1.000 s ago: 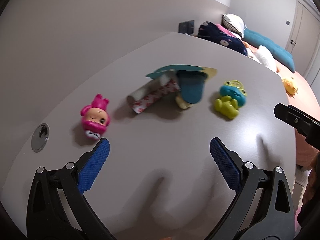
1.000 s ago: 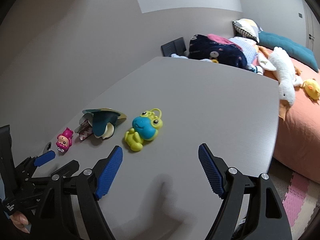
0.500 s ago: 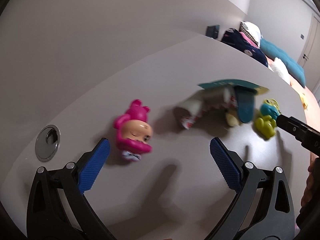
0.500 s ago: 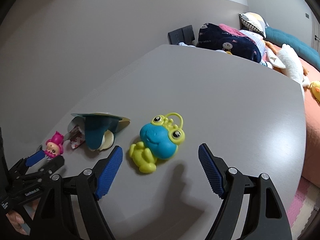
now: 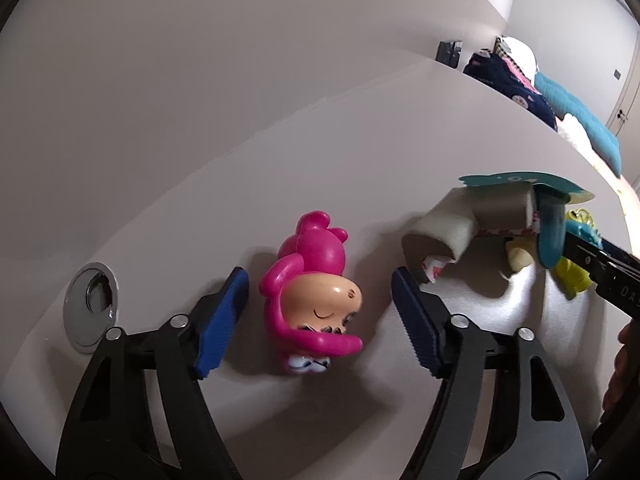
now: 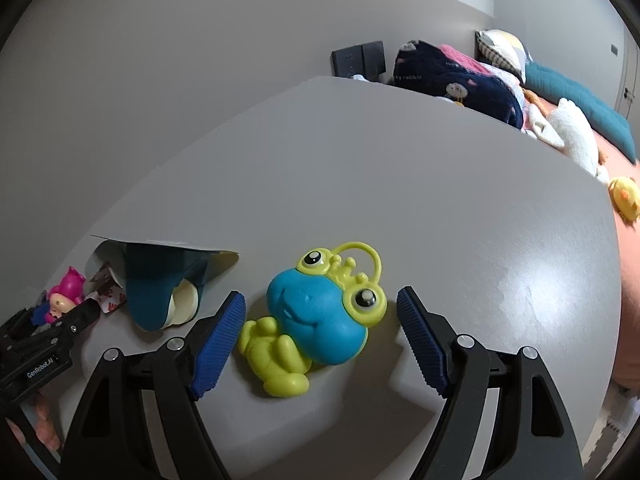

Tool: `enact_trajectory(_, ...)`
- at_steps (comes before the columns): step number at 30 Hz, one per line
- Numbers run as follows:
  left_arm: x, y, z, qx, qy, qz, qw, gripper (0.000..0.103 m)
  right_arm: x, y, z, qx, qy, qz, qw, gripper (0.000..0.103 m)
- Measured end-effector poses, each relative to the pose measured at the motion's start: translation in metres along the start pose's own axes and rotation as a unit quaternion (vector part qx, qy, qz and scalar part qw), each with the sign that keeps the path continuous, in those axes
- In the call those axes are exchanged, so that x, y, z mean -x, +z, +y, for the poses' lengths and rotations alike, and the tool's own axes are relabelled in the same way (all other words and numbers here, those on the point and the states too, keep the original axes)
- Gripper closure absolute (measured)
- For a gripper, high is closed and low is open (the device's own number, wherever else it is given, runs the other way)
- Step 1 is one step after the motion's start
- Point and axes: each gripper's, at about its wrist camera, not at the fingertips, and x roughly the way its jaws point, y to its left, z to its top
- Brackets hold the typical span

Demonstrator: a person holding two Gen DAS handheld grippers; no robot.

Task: Collect trash
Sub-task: 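Grasp the pink doll with the left tool while the right tool grasps the frog toy, then carry the pink doll and frog toy to the bin and release both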

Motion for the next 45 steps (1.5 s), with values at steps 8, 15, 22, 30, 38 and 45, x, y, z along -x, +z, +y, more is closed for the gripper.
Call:
enact_trajectory(8,0.005,-0.004,0.005,0.002,0.012,-0.008,0.9999,0.063,0.002,-0.005,0.010,0.039,0.002,0.000,0.999,0.044)
enact_trajectory(15,0.006,-0.004,-0.003,0.000,0.016,-0.005,0.9999,0.064,0.013,-0.012,0.002,0.022,0.020,0.003,1.000,0.044)
enact_trajectory(22,0.019,-0.009,-0.015,-0.001,0.009,-0.014,0.9999,0.064,0.033,-0.018,-0.005,0.016,0.026,-0.003,1.000,0.044)
enact_trajectory(30,0.044,-0.019,-0.031,-0.003,-0.003,-0.028,0.9996,0.064,0.059,-0.025,-0.016,0.009,0.035,-0.013,0.999,0.044)
enact_trajectory(38,0.064,-0.026,-0.057,-0.013,-0.017,-0.036,0.9991,0.064,0.086,-0.033,-0.030,0.001,0.038,-0.029,0.999,0.044)
enact_trajectory(45,0.076,-0.030,-0.085,-0.025,-0.034,-0.040,0.9983,0.064,0.113,-0.045,-0.042,-0.001,0.035,-0.042,0.999,0.044)
